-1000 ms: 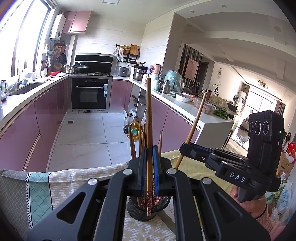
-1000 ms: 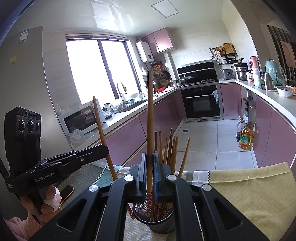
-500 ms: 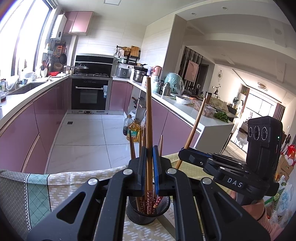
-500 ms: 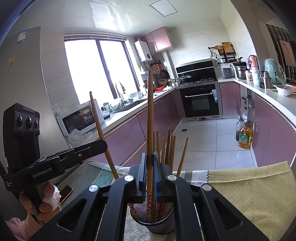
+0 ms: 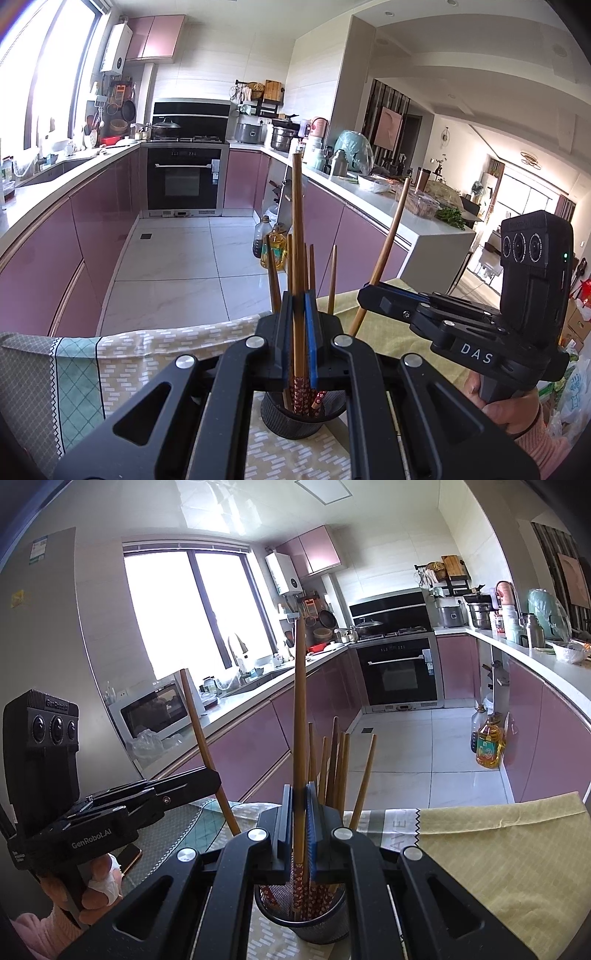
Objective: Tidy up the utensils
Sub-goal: 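Lower both chopsticks into the mesh cup among the others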
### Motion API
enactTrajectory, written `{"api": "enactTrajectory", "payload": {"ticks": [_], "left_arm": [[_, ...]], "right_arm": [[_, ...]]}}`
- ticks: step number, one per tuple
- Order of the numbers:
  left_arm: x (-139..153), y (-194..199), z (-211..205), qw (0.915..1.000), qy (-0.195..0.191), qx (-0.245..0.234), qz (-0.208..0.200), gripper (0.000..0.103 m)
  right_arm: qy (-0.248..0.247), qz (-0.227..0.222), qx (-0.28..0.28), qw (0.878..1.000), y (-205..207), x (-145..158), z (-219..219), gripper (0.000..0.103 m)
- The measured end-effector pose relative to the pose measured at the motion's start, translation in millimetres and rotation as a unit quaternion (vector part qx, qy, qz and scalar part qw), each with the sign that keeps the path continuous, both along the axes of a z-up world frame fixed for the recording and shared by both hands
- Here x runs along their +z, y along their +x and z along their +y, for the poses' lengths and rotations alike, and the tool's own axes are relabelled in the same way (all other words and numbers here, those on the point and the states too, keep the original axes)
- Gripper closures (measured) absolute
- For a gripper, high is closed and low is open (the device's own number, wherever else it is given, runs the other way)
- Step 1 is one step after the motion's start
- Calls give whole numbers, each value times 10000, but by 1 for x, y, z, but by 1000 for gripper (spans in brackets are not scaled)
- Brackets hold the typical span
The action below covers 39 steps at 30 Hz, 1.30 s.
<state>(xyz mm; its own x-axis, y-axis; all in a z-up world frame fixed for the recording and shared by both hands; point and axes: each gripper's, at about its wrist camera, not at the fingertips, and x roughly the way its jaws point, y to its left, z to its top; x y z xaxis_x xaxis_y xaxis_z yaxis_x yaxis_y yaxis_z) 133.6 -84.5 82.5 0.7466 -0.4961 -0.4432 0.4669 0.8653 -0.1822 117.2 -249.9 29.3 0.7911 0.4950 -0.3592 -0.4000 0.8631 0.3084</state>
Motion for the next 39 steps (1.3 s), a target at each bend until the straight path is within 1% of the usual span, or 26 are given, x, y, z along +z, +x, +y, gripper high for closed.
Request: {"api": "enactTrajectory", "payload": {"ticks": [28,39], "left_arm": [[-31,7,-7,9990,202,-28,398,96],[-41,11,-8,9985,255,-43,474,96]], "right_arm": [[-129,270,-7,9996,7,-22,12,97],[-162,397,11,9991,9,-33,13,97]]}}
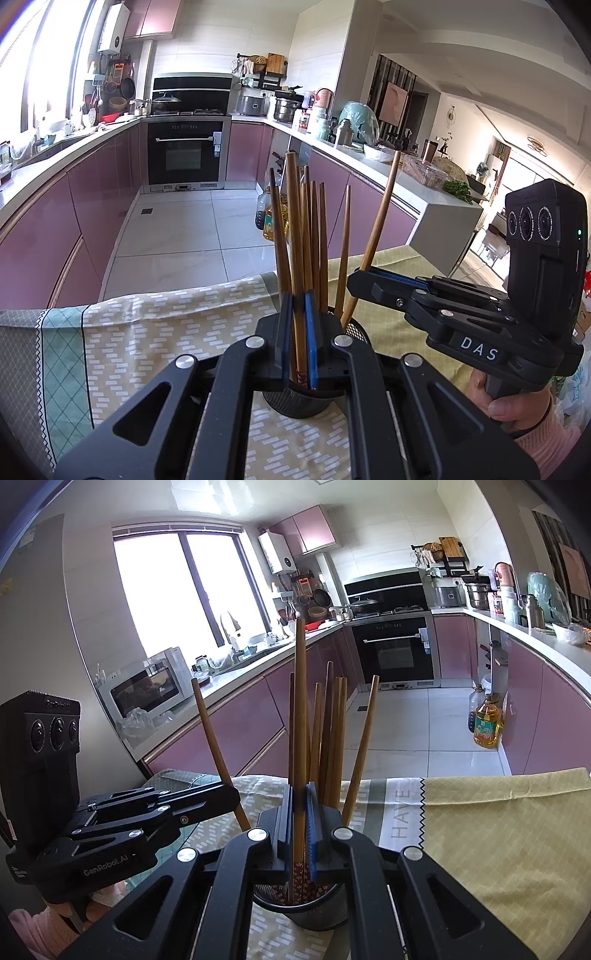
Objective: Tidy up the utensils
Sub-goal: 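Lower both chopsticks into the mesh cup among the others, then open both grippers and withdraw them from the mesh cup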
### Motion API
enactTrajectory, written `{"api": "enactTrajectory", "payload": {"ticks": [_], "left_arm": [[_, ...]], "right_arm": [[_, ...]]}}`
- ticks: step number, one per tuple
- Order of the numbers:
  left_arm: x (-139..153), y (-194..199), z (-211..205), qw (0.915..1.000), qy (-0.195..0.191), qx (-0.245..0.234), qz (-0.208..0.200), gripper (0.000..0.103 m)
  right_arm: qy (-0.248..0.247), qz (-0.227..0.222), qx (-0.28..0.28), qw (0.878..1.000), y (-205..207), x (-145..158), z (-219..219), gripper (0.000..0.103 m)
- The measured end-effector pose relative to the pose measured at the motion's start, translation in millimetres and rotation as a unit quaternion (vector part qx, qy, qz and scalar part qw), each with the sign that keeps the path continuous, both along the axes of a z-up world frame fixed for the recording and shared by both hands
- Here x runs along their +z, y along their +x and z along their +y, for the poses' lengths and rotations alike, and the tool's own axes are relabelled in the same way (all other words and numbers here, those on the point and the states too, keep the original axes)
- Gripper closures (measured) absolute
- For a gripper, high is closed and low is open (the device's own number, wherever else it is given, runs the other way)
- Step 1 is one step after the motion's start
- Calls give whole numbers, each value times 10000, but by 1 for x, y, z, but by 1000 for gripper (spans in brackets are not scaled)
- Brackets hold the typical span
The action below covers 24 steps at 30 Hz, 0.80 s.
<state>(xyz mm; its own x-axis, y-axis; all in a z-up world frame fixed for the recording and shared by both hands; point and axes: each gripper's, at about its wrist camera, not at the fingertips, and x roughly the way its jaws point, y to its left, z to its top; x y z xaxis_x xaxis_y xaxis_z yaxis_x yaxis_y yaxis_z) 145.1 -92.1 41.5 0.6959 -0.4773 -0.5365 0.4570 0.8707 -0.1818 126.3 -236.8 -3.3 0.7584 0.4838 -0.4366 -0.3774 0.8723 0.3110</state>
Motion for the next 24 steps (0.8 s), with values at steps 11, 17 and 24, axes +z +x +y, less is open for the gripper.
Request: {"api": "enactTrajectory", "payload": {"ticks": [11,17,24], "left_arm": [[-4,5,-3,10000,77,8,0,95],[-7,10,-6,9999,99,33,23,95],[-10,18,-7,9999,89,60,87,95]], "right_arm": [[-65,160,30,9998,6,-9,3,97],[-77,186,31,9998,7,-12,1,97],[-87,231,17,9997,11,-14,3,97]]}}
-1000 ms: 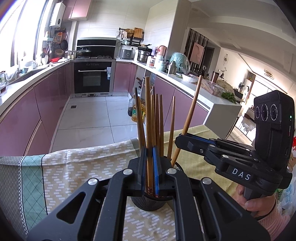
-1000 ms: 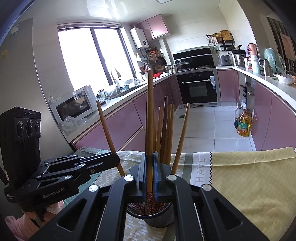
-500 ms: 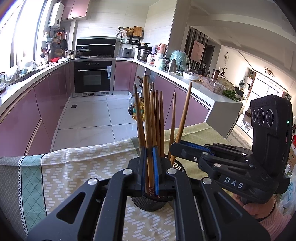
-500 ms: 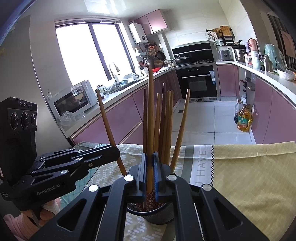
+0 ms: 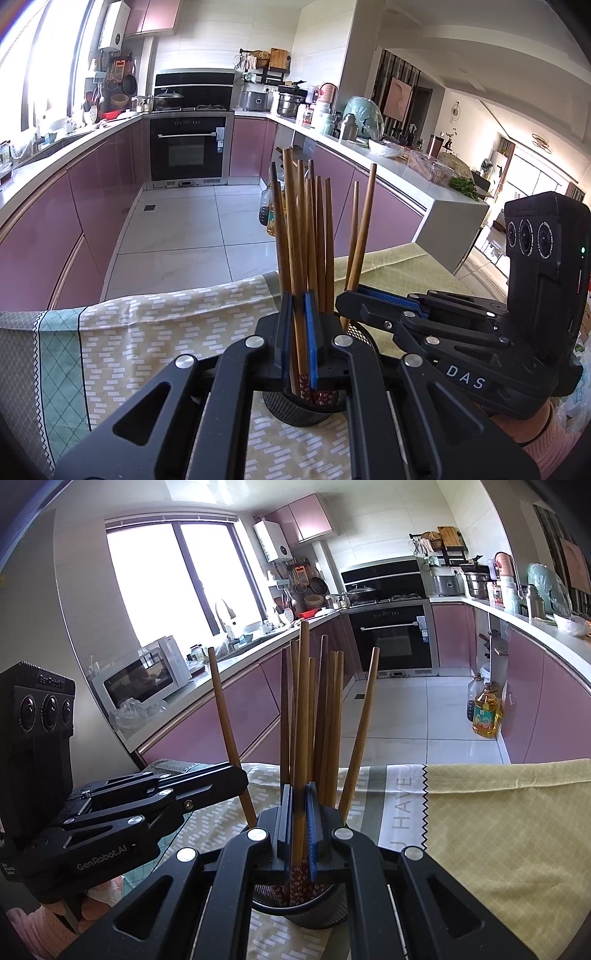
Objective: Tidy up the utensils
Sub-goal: 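Open both grippers and withdraw them from the mesh cup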
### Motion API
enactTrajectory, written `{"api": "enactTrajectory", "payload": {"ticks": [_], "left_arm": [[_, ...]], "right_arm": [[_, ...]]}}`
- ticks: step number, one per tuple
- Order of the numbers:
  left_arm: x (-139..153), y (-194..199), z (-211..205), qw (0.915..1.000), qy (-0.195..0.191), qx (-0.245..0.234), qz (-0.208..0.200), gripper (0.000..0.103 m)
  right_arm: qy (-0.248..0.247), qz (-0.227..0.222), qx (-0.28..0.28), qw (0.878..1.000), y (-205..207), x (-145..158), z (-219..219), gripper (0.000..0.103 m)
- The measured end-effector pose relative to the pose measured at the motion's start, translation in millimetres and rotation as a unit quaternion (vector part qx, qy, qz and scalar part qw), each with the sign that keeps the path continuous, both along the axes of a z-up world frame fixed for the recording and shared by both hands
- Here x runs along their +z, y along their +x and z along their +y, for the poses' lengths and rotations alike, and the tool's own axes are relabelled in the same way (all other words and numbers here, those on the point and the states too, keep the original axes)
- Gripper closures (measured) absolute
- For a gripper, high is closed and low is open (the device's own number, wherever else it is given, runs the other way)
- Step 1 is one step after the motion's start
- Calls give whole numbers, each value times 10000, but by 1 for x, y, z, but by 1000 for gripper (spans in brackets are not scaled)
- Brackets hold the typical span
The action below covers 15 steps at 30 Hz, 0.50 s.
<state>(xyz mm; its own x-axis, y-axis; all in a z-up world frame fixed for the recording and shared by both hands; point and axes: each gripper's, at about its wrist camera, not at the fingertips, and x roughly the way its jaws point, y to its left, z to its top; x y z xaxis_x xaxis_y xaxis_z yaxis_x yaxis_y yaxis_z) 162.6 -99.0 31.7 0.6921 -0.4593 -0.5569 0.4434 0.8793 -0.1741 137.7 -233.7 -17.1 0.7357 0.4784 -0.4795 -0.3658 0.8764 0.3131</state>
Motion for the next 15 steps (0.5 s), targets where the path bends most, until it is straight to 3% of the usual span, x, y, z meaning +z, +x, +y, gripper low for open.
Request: {"api": "enactTrajectory", "payload": {"ticks": [9,13,15], "left_arm": [[-8,4,0,9999,39,27,88,95],[-13,-2,6,9999,20,85,62,81],[-13,-7,11,9999,-5,151,-2,72]], "right_arm": [[20,50,-45,10000,1,-2,0,95],[10,39,-39,10000,-5,-3,-2,92],[2,-9,-55,10000,-11,-2,-4,78]]}}
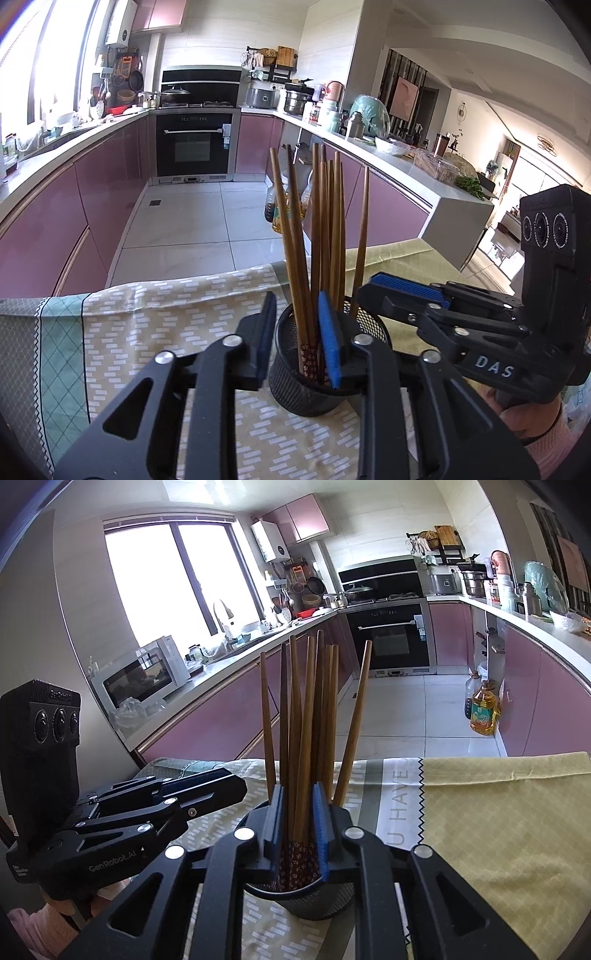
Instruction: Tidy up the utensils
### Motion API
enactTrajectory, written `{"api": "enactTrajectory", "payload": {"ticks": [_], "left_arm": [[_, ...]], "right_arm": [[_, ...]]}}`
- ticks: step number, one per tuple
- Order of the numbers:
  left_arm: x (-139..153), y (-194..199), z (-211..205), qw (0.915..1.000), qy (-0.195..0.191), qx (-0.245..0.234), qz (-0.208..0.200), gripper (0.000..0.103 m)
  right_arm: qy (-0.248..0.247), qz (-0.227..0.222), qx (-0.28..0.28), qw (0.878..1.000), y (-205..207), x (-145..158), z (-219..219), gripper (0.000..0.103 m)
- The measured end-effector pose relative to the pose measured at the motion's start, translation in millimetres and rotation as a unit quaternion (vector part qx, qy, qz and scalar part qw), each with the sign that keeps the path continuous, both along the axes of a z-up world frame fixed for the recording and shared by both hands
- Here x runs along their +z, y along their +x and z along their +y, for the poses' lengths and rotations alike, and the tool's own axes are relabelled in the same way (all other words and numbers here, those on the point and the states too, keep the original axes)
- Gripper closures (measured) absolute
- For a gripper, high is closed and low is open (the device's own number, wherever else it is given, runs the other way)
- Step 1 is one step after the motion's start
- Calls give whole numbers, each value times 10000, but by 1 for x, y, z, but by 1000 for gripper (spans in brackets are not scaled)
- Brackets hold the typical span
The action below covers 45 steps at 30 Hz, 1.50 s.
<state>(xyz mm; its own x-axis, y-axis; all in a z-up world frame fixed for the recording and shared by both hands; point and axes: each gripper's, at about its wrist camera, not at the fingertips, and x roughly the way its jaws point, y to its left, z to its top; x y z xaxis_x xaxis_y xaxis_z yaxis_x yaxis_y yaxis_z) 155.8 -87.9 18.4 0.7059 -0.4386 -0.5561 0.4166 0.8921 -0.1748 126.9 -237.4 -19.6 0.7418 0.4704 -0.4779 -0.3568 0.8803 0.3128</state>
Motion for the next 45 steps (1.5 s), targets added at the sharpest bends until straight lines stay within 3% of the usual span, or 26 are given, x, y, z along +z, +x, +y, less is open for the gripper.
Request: {"api": "enactTrajectory", "payload": {"ticks": [3,6,8,11,13,20,32,45], "left_arm": [[0,-12,9,9997,-39,163,-187,47],[0,-26,20,9984,27,354,-431,33],[0,-35,27,9970,37,512,-572,19],[0,-51,38,9928,101,818,-869,5],[0,-60,45,9902,128,979,-990,5],[-5,-89,64,9809,330,1428,-1278,5],[1,-138,81,9619,404,1895,-1928,5],[2,-155,88,9549,315,2062,-2115,5]], "right_arm": [[-118,-150,-121,9997,-11,1,-1,60],[-216,-329,-283,9988,-24,1,-3,41],[-320,-444,-402,9977,-33,-1,-2,29],[-570,-643,-592,9945,-47,-3,1,22],[-644,-792,-701,9923,-58,-4,3,13],[-882,-1187,-926,9847,-87,-6,13,7],[-953,-1662,-1187,9743,-126,-8,25,7],[-928,-1797,-1213,9718,-138,-7,32,7]]}}
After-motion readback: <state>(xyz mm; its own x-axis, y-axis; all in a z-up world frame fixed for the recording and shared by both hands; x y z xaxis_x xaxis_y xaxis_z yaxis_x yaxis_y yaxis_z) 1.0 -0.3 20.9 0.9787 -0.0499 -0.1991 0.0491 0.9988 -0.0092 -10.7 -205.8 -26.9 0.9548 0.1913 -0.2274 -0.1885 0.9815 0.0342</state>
